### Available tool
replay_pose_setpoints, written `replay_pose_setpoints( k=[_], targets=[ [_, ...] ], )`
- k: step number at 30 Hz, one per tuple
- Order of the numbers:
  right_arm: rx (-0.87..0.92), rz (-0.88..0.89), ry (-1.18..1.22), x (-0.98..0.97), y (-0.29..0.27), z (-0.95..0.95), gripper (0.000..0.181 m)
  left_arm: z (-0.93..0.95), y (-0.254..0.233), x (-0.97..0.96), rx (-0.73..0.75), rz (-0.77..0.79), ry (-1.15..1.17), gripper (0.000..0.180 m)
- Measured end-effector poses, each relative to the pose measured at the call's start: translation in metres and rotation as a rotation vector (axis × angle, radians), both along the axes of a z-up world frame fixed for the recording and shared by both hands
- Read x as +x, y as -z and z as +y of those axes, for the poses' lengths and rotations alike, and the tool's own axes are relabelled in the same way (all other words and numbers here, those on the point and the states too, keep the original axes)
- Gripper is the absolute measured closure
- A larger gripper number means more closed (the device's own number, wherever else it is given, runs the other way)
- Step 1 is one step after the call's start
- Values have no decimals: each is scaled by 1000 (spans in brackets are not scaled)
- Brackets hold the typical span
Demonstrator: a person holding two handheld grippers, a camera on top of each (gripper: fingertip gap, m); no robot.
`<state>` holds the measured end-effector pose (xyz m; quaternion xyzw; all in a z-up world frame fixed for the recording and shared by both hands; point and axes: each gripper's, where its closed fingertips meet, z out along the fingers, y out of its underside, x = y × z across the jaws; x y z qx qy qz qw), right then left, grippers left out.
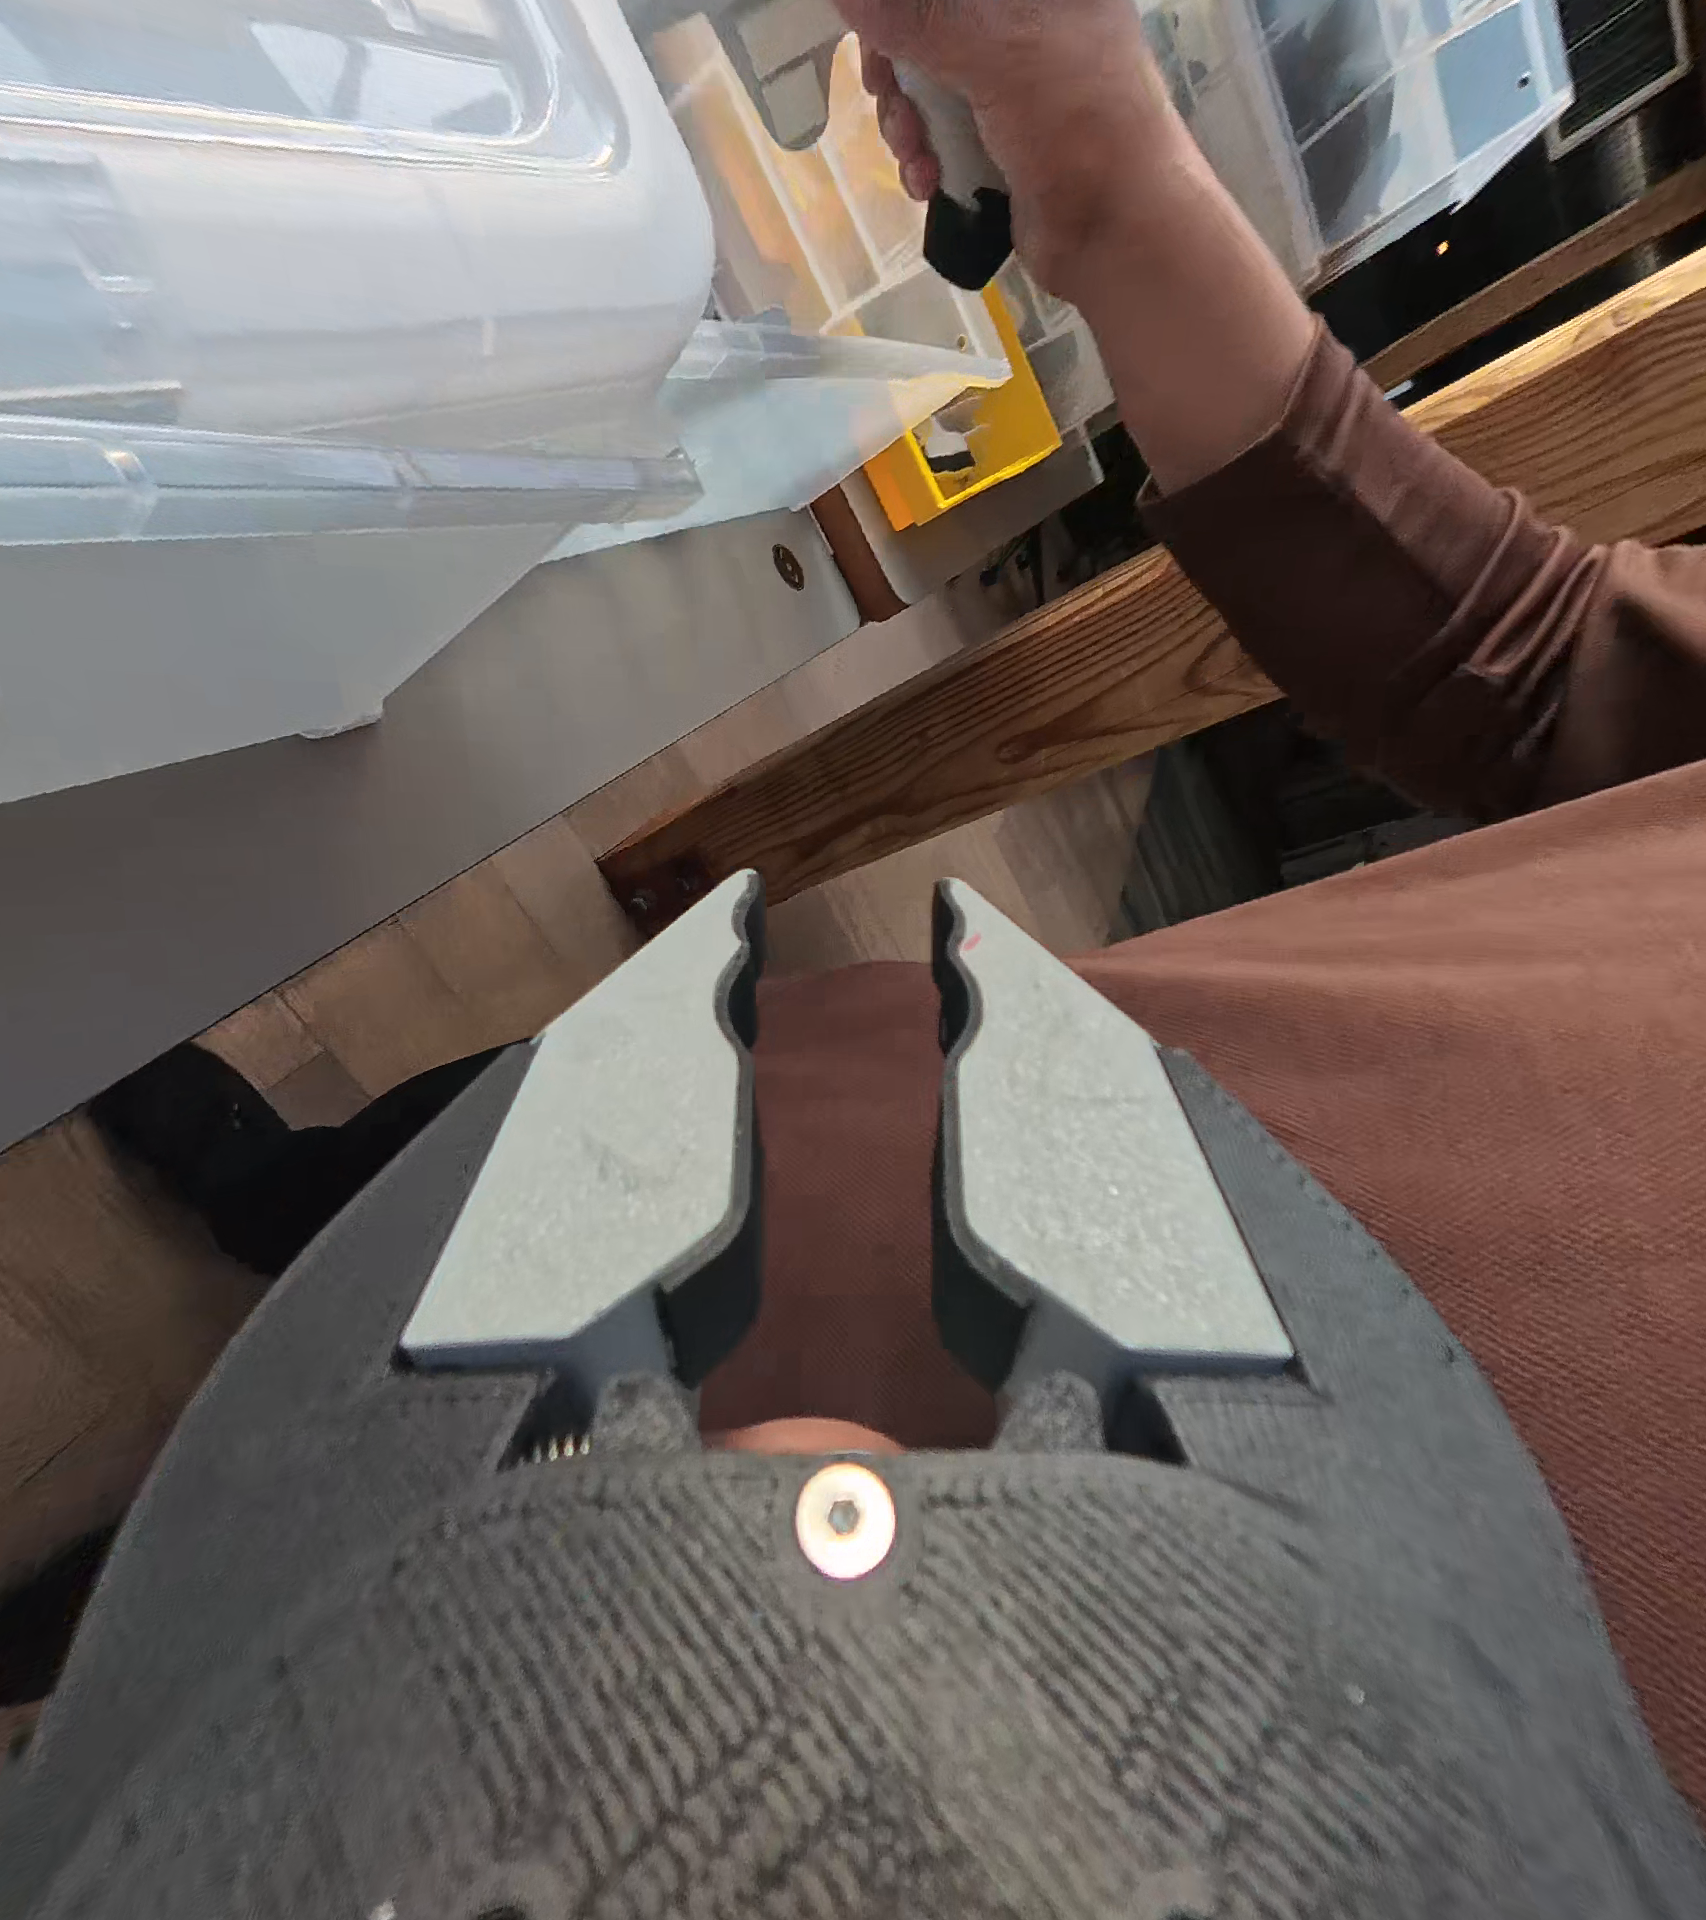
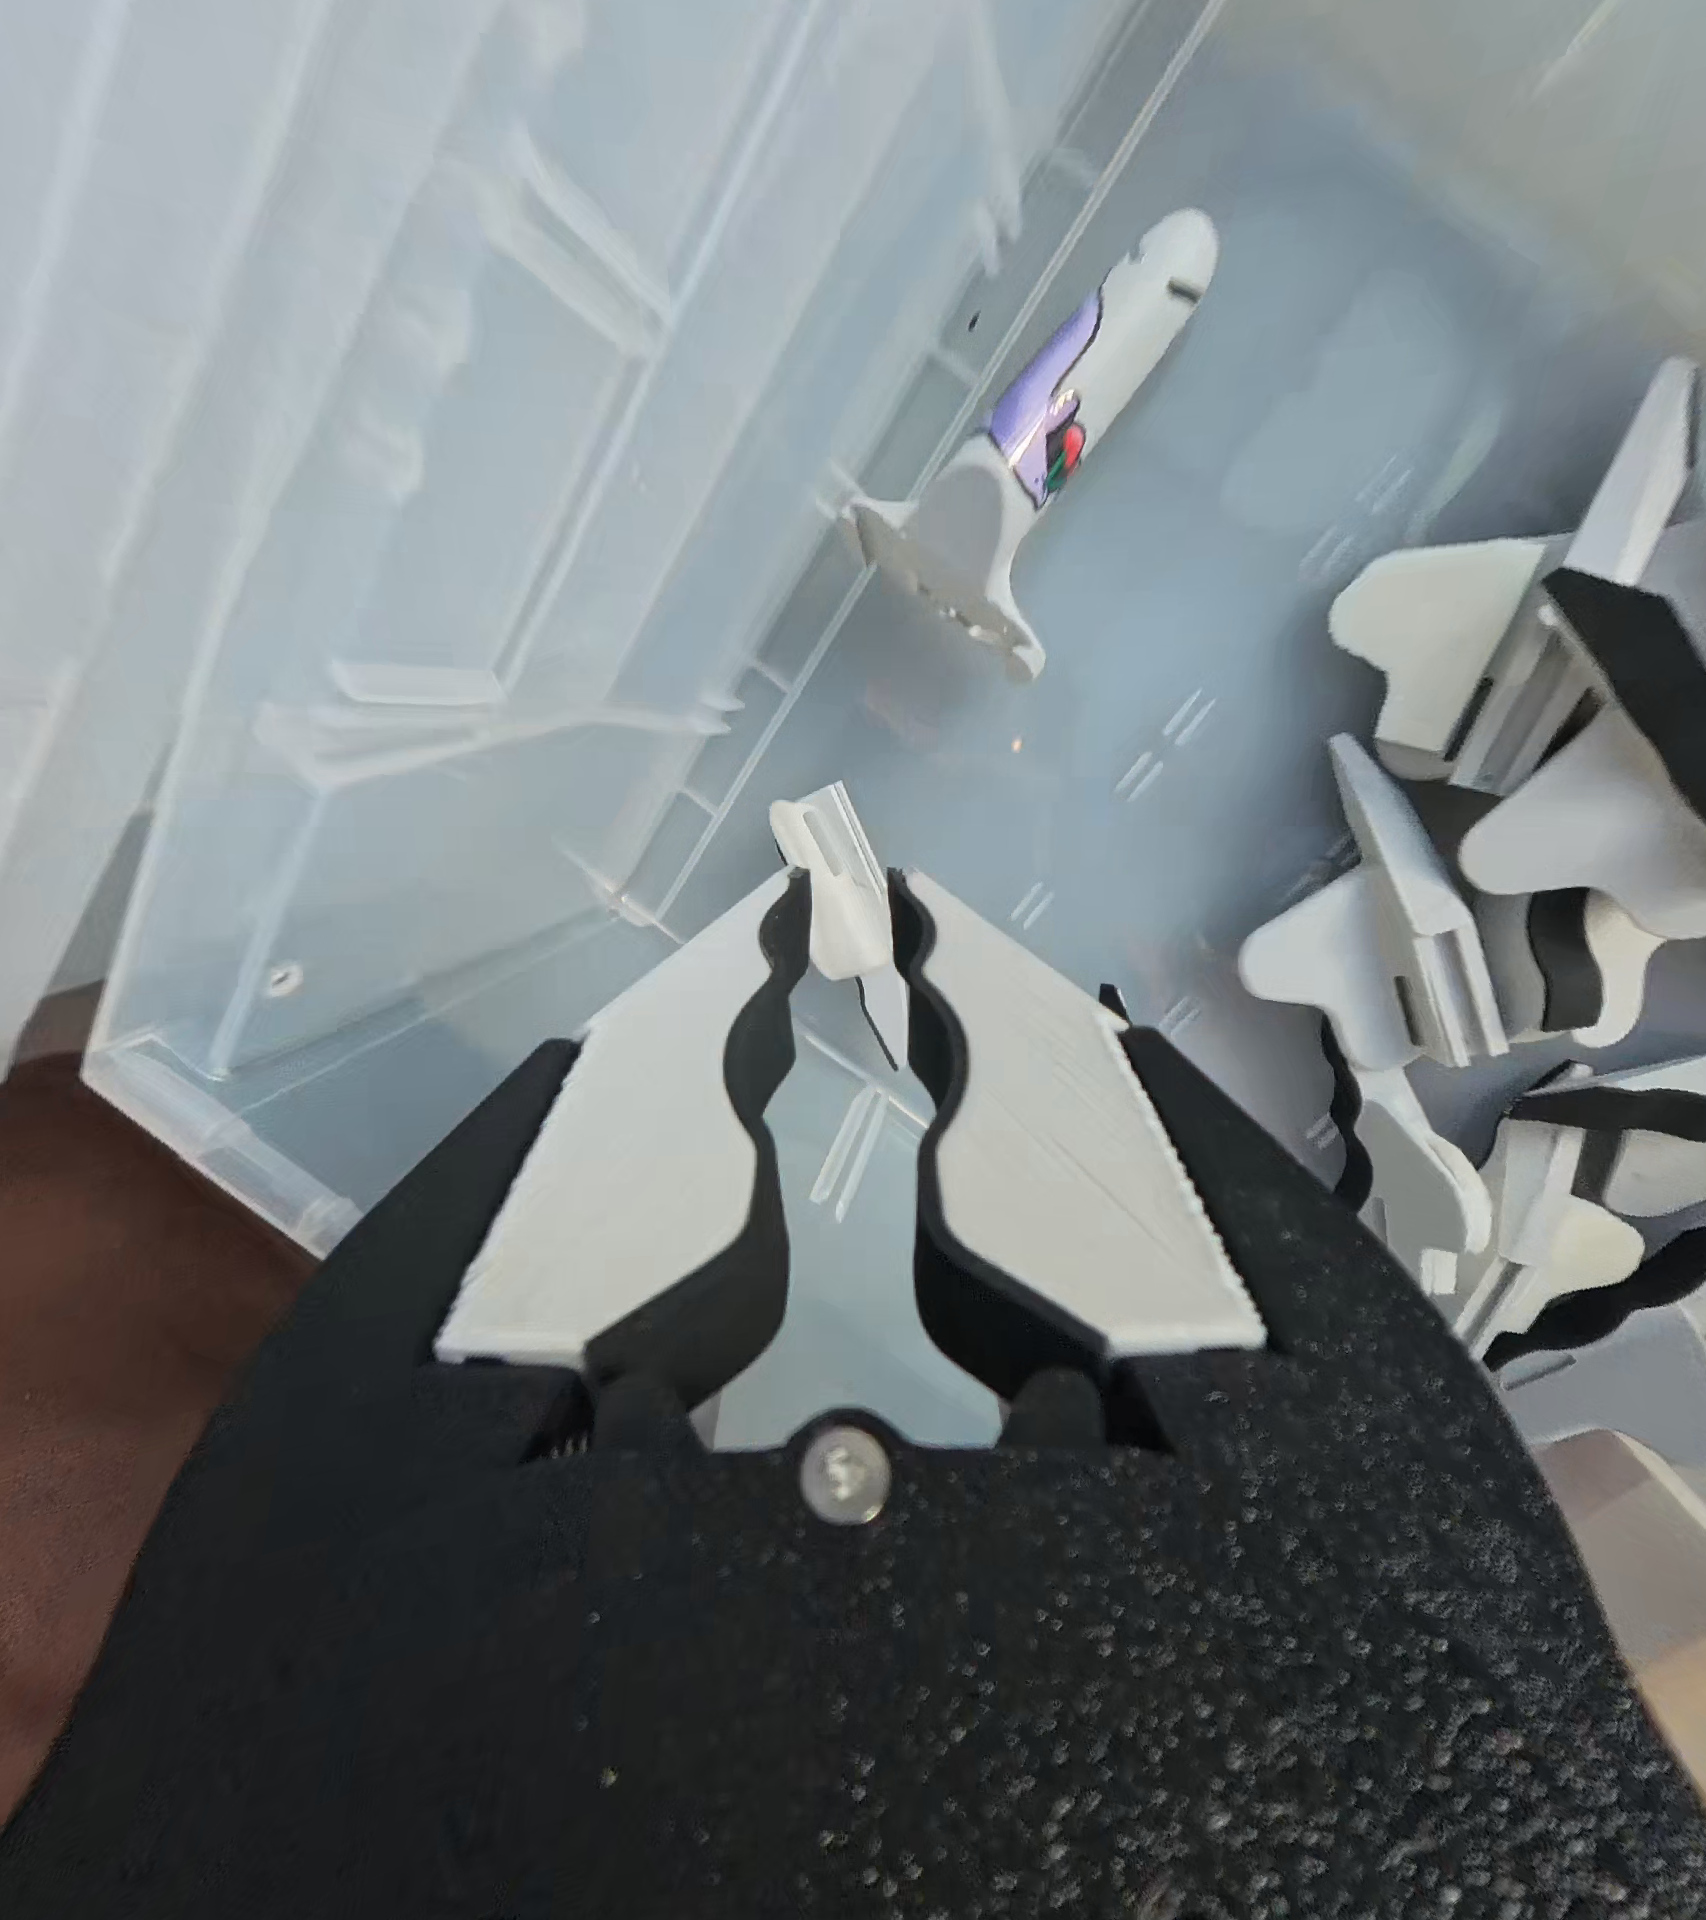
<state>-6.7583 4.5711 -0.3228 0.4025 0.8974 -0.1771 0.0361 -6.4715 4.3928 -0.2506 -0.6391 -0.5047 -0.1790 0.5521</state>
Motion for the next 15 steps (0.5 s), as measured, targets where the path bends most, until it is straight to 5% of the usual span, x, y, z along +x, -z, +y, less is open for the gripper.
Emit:
replay_pose_setpoints(
  k=[7,15],
  targets=[
    [-374,497,163,29,-147,-27,144,-20,-80,20,732,20,-10,136],
    [-346,649,160,87,-156,-23,123,-12,-106,53,734,137,171,80]
  ],
)
